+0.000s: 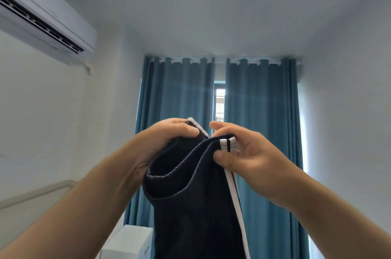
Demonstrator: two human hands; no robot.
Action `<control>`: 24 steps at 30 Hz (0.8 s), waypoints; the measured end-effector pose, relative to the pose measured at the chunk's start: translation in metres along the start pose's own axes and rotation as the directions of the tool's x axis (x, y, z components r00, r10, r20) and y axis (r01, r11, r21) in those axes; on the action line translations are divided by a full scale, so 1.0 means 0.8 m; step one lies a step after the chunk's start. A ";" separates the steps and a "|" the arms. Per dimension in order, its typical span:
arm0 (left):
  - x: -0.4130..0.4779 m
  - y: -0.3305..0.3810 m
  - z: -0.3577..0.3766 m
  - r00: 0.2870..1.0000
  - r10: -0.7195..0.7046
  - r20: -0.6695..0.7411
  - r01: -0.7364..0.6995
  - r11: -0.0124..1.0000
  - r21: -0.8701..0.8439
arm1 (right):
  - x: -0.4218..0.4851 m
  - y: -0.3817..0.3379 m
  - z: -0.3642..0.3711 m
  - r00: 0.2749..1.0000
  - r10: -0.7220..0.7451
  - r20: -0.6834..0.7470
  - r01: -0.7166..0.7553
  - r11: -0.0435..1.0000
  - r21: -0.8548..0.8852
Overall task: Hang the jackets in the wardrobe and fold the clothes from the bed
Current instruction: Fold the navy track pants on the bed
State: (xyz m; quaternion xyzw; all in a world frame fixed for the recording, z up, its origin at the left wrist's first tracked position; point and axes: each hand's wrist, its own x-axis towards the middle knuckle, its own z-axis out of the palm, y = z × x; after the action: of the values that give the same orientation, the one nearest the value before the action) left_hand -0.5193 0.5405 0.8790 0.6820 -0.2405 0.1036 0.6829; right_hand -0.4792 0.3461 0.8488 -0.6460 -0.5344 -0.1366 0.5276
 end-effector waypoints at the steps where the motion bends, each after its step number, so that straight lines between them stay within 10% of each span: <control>1: -0.002 0.001 0.003 0.997 -0.030 0.070 0.031 0.999 -0.017 | 0.000 0.001 0.002 1.000 -0.016 -0.013 0.016 1.000 0.015; 4: -0.014 -0.003 0.007 0.990 -0.021 0.140 0.043 0.988 -0.151 | -0.004 0.004 0.006 0.997 -0.046 -0.068 0.054 0.991 0.121; 12: -0.037 -0.025 0.029 0.963 0.158 -0.217 -0.191 0.972 -0.139 | -0.003 0.014 0.002 0.917 -0.038 -0.397 0.116 0.978 0.174; 15: -0.049 -0.064 0.046 0.868 0.387 -0.311 -0.322 0.915 0.241 | -0.002 0.018 0.003 0.868 0.022 -0.497 0.082 0.979 0.186; 17: -0.058 -0.085 0.051 0.815 0.438 -0.380 -0.303 0.880 0.365 | -0.003 0.018 0.008 0.880 0.045 -0.473 0.053 0.980 0.191; 24: -0.100 -0.101 0.030 0.810 0.265 -0.524 -0.333 0.942 -0.038 | -0.055 0.029 0.034 0.978 0.207 -0.029 -0.195 0.954 0.227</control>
State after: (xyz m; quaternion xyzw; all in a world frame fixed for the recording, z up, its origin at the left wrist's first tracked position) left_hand -0.5551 0.5281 0.7689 0.5381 -0.1610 0.3714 0.7393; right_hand -0.4877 0.3476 0.7932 -0.6301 -0.4638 -0.0383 0.6216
